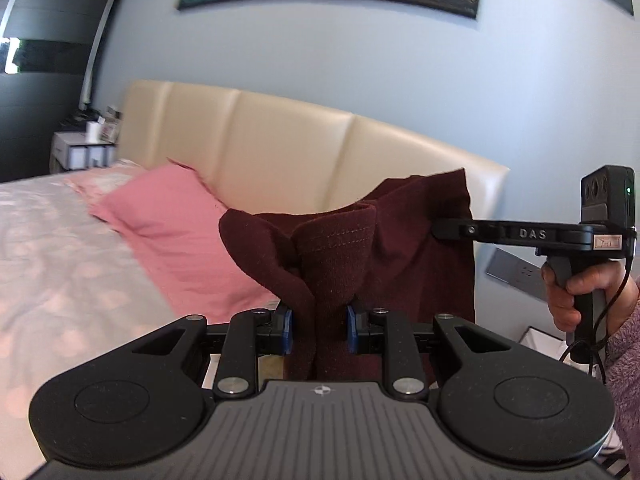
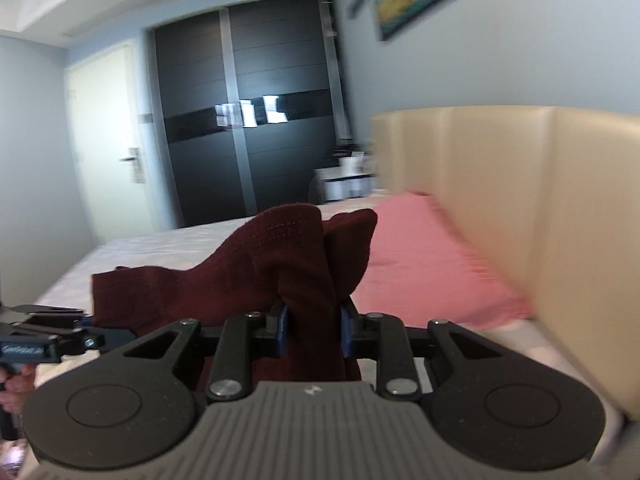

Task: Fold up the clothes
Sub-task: 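Lift the folded shirt with both grippers and carry it toward the clothes stack, then lower the folded shirt onto the clothes stack and open both grippers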

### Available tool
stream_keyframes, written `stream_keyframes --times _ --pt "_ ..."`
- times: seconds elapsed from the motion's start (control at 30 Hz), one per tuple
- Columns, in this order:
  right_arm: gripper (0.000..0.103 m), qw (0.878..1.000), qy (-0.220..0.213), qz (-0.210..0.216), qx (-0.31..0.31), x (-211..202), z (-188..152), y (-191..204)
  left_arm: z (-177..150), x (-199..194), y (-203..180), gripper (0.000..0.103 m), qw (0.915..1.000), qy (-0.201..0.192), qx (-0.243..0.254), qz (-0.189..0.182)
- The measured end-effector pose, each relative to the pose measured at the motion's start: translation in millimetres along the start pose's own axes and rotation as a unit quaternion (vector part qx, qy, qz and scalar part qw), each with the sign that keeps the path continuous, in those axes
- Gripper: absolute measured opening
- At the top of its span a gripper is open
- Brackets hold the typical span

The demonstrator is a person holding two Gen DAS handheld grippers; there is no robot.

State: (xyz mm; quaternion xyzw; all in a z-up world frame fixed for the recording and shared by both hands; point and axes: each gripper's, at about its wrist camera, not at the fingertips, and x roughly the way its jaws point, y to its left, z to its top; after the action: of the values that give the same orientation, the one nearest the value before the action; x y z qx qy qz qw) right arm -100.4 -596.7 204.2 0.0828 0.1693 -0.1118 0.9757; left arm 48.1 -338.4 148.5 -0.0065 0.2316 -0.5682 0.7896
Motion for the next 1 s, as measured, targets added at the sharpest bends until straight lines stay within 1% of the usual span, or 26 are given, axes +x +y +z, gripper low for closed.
stream_keyframes --times 0.13,0.23,0.3,0.43,0.53,0.63,0.73,0.83,0.87,1.0 --pt "0.028 0.999 0.008 -0.041 0.014 7 12 -48 -5 60 -16 0.022 0.9995 0.027 -0.012 -0.015" --pt "0.028 0.998 0.027 -0.062 0.015 28 18 -77 -12 99 -17 0.022 0.9980 0.055 -0.024 -0.021" --pt "0.028 0.996 0.045 -0.071 0.015 52 19 -94 -16 121 -7 0.022 0.9969 0.068 -0.036 -0.014" --pt "0.028 0.994 0.077 -0.080 0.020 115 7 -114 -21 160 31 0.022 0.9929 0.088 -0.080 0.002" --pt "0.028 0.992 0.094 -0.078 0.034 159 -7 -128 -23 174 70 0.022 0.9880 0.104 -0.114 0.003" --pt "0.028 0.990 0.112 -0.072 0.045 194 -20 -143 -27 186 97 0.023 0.9825 0.117 -0.145 -0.004" --pt "0.028 0.989 0.124 -0.067 0.053 220 -32 -157 -37 194 111 0.024 0.9806 0.124 -0.152 -0.006" --pt "0.029 0.987 0.129 -0.065 0.067 236 -47 -167 -44 201 115 0.026 0.9810 0.128 -0.146 0.000" --pt "0.030 0.987 0.130 -0.064 0.074 237 -51 -170 -46 201 116 0.027 0.9801 0.127 -0.152 0.000" --pt "0.039 0.985 0.122 -0.063 0.101 233 -58 -171 -46 192 111 0.031 0.9797 0.121 -0.160 0.003"
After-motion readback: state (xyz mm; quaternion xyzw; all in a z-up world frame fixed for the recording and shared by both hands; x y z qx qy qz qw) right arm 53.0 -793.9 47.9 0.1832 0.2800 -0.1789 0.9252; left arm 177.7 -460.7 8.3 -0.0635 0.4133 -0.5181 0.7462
